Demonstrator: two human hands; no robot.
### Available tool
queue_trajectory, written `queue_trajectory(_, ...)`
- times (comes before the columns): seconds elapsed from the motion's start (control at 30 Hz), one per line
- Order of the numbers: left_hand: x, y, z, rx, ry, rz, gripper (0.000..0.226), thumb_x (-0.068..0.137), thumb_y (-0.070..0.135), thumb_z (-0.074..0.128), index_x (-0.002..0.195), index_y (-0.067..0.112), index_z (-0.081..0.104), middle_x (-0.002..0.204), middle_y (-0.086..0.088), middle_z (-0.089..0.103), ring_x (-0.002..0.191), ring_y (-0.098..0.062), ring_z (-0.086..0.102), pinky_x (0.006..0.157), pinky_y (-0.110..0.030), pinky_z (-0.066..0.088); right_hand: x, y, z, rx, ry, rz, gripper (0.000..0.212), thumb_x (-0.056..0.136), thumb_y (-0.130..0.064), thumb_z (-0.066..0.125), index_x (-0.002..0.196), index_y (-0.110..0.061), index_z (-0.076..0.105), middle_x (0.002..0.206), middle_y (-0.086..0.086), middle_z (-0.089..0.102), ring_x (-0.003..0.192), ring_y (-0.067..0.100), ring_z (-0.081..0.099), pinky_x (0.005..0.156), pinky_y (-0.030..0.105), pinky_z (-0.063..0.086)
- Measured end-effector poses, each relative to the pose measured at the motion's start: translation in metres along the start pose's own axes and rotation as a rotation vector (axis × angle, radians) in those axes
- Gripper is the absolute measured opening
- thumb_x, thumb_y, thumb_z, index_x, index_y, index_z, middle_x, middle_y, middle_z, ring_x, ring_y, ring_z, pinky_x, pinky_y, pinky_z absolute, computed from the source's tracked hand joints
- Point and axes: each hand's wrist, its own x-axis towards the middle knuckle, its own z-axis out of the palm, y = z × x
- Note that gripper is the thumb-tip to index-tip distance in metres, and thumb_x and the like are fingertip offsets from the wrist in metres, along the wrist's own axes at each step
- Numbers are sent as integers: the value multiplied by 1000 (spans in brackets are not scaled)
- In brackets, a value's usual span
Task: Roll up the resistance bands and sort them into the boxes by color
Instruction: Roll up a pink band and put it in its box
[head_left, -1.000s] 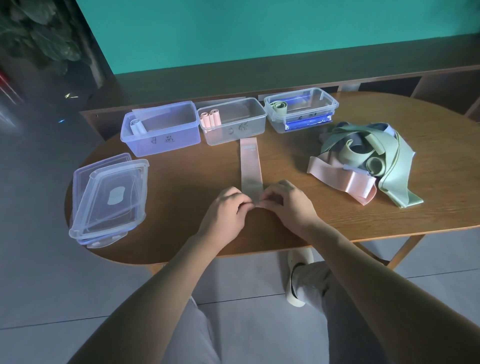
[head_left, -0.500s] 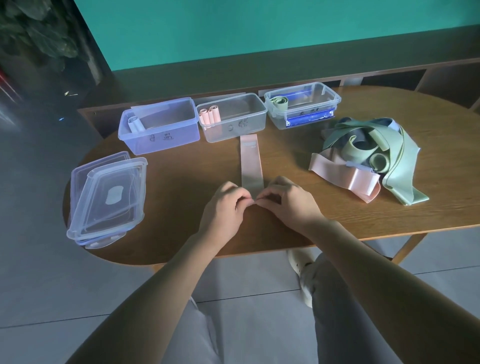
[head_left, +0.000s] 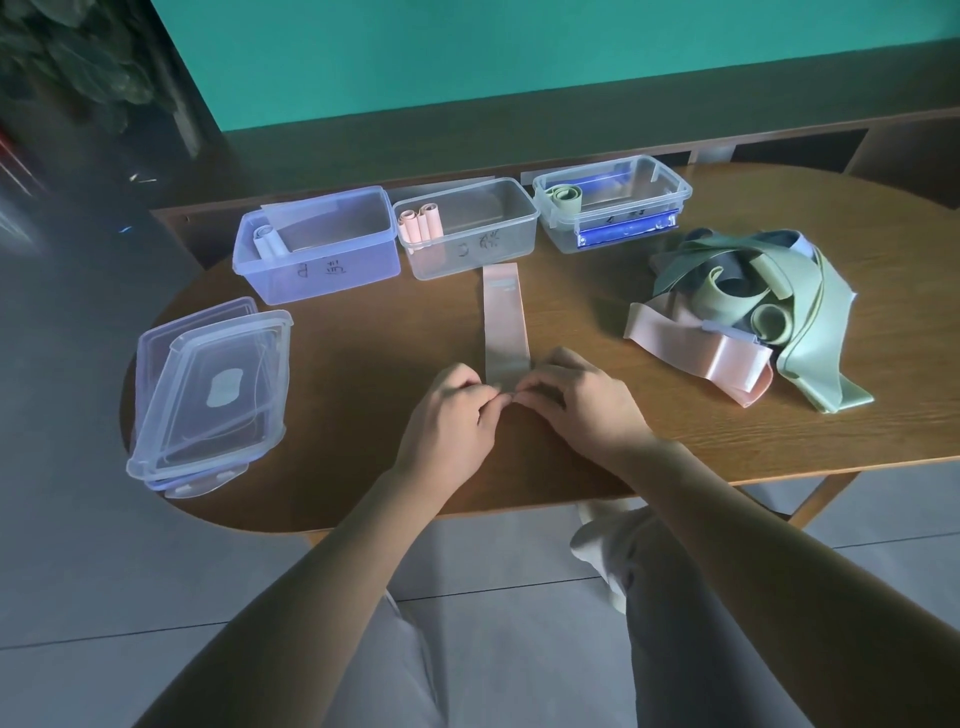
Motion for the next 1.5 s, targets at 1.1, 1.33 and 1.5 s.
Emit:
queue_trajectory(1.1,4,3,2,59,11,60,16,94,17,68,106,12,77,98,-6,64,89,-23,61,67,-39,59,5,2,4,-77,91,-47,13,96,-37,66,101,-29,74,109,-10,66,92,14,64,67,23,41)
queue_trajectory(1.33,10,2,4,57,-14,20,18,93,17,71,108,10,76,104,-7,63,94,-22,62,78,-35,60,11,5,4,-77,104,8,20,97,-45,63,107,-34,77,107,-11,64,91,11,64,64,5,27)
queue_trajectory(1.5,14,-7,4,-45,-4,-19,18,90,17,75,107,13,75,104,-2,69,98,-19,63,83,-34,57,16,6,3,-79,101,19,24,96,-52,62,104,-35,78,102,-14,63,87,11,64,62,20,37)
